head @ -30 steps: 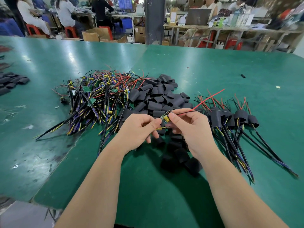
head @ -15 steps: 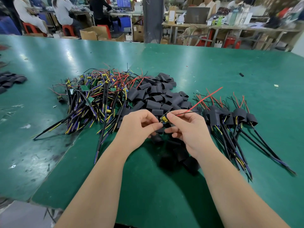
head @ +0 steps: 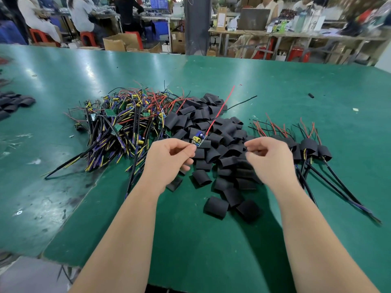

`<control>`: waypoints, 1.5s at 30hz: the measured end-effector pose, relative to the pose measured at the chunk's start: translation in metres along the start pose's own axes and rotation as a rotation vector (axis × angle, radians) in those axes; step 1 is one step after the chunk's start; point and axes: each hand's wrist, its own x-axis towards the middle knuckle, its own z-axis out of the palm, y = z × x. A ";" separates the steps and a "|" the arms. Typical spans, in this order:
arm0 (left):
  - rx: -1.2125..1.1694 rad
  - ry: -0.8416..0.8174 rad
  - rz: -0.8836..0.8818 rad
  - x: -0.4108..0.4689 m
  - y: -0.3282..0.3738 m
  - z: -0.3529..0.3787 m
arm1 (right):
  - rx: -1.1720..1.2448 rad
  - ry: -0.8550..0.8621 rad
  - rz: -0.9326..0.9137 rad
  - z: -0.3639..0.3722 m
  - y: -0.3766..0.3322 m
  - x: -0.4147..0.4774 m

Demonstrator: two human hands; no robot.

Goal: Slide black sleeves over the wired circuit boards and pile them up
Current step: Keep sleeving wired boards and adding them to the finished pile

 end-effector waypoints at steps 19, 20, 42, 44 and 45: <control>0.019 0.276 -0.011 0.008 -0.007 -0.006 | -0.634 -0.198 -0.548 0.065 -0.031 -0.023; 0.017 0.281 -0.006 0.009 -0.007 -0.006 | -0.651 -0.219 -0.569 0.069 -0.033 -0.022; -0.203 0.114 -0.077 0.007 -0.002 -0.012 | 0.011 -0.323 -0.297 0.035 -0.039 0.008; -0.208 0.038 -0.095 0.006 0.000 -0.012 | 0.529 -0.248 -0.051 0.019 -0.024 0.007; -0.215 -0.007 -0.105 0.006 0.001 -0.013 | 0.823 -0.207 0.083 0.012 -0.017 0.008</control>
